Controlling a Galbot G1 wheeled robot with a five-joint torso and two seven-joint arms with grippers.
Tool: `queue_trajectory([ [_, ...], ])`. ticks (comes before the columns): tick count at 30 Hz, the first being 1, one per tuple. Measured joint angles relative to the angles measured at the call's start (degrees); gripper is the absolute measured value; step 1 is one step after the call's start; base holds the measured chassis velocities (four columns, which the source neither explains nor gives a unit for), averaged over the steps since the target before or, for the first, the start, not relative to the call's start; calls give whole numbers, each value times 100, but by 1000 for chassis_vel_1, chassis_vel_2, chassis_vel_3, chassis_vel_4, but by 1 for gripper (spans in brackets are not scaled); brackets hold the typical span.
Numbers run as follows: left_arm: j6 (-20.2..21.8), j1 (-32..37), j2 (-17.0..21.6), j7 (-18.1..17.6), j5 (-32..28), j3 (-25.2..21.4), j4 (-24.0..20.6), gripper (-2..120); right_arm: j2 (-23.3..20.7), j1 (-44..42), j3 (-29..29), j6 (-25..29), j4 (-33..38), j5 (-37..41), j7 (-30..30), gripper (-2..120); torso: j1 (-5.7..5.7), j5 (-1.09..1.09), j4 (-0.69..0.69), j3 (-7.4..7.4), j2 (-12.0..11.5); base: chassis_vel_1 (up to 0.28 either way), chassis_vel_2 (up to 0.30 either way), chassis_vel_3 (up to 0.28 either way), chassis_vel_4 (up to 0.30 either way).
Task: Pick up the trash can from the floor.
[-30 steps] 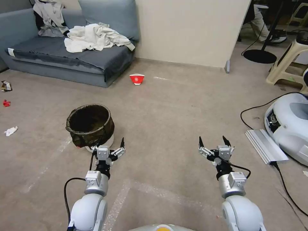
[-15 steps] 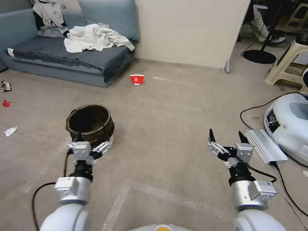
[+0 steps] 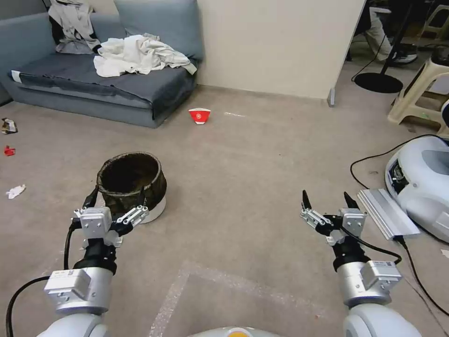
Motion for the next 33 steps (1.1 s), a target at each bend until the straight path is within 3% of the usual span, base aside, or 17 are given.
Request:
queue_trajectory([
  [16,4,-1,-10,-26,79,18,-8,100,6,-39,2,73,32,9,11,100,0,0,0,0,0,0,0,0,0],
  [33,-37,32,-7,-21,114,5,-39,100,9,-71,17,95,65,13,33,100,0,0,1,0,0,71,78,65,68],
])
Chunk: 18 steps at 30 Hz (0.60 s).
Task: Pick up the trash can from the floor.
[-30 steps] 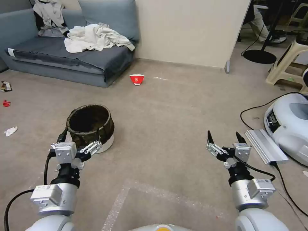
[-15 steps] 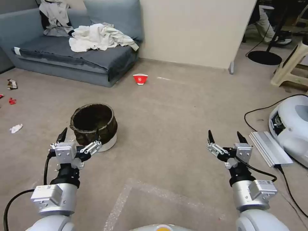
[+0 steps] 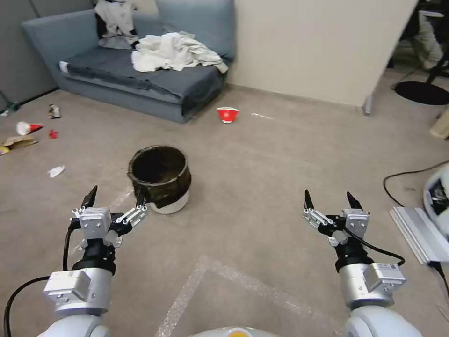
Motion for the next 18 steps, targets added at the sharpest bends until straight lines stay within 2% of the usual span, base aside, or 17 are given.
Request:
queue_trajectory([
  [11,-40,-5,-13,11,24,-3,60,100,3,11,10,-17,-37,12,2,100,1,0,-1,0,0,62,69,75,74],
  [18,-220,-11,-15,11,29,-2,133,100,4,11,16,-19,-59,17,3,100,1,0,0,0,0,16,19,22,16],
])
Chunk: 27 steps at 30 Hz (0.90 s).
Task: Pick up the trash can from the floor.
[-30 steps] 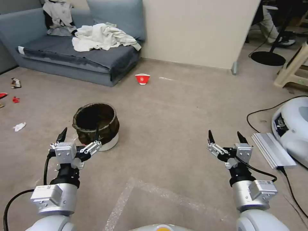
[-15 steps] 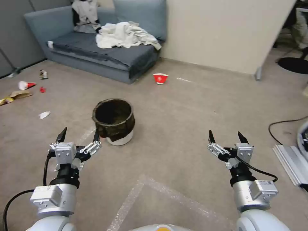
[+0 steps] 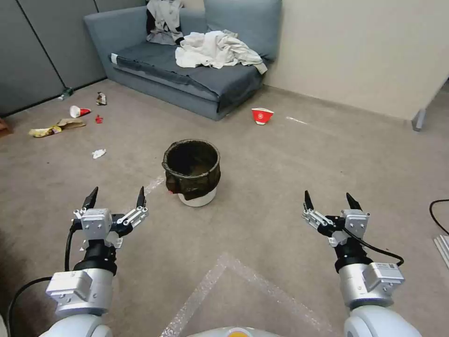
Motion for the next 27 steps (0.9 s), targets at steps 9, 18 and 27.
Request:
queue_trajectory([
  [9,-17,-13,8,-9,4,-22,27,100,7,0,-3,-18,-16,44,5,100,0,0,0,0,0,0,0,0,0],
  [18,-17,-14,9,-13,2,-21,30,100,7,0,-3,-18,-19,44,5,100,0,0,0,0,0,0,0,0,0],
  [27,-26,-8,-12,-25,26,-24,30,100,3,-32,4,17,-25,116,20,100,0,0,0,0,0,0,0,0,0],
])
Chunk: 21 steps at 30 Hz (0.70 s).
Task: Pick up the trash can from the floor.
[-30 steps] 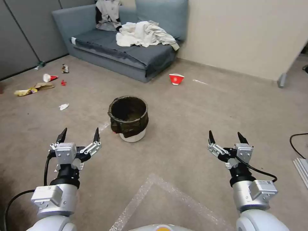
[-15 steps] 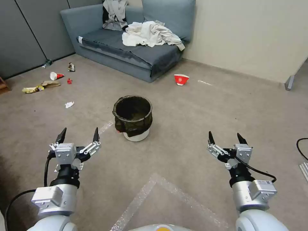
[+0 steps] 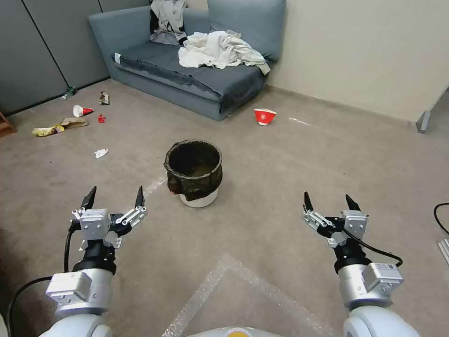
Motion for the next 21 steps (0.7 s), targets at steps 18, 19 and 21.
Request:
queue_trajectory([
  [18,-4,9,-15,-5,26,13,15,100,-6,-27,19,115,-44,35,3,100,0,0,-1,0,0,-134,141,133,-134],
  [19,-3,9,-16,-6,26,13,20,100,-7,-28,17,116,-45,35,3,100,0,0,0,0,0,-180,170,155,-156],
  [21,-4,-7,-16,-12,25,13,39,100,-8,-25,16,117,-48,36,3,100,0,-1,-1,0,0,-158,165,165,-140],
])
